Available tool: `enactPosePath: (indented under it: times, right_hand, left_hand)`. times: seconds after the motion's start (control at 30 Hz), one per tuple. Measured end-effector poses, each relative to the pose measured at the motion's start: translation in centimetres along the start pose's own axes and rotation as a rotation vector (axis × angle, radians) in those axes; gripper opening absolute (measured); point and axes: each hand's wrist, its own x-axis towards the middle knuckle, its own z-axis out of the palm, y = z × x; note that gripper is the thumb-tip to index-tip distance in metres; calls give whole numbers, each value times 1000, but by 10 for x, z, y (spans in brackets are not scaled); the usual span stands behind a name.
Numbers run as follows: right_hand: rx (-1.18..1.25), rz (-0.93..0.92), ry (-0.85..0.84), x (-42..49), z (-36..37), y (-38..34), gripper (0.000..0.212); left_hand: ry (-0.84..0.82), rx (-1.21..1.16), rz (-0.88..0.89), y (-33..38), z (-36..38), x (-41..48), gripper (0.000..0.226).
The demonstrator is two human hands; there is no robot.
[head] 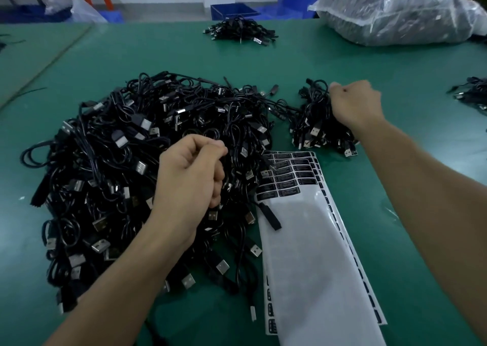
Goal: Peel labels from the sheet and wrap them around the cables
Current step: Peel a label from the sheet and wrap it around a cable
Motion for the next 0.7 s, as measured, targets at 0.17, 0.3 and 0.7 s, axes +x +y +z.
enactPosePath:
  times: [0.17, 0.3, 0.7]
  right_hand:
    - [-106, -403, 153, -48, 2, -24, 30]
    - [28, -667, -205, -102, 28, -59, 18]
    - [316, -717, -760, -123, 48, -100, 23]
  left_hand:
    - [13, -1, 2, -2, 1, -1, 25]
    - [-4, 10, 0, -3, 3, -2, 32]
    - [-696, 332, 138, -3, 5, -18, 30]
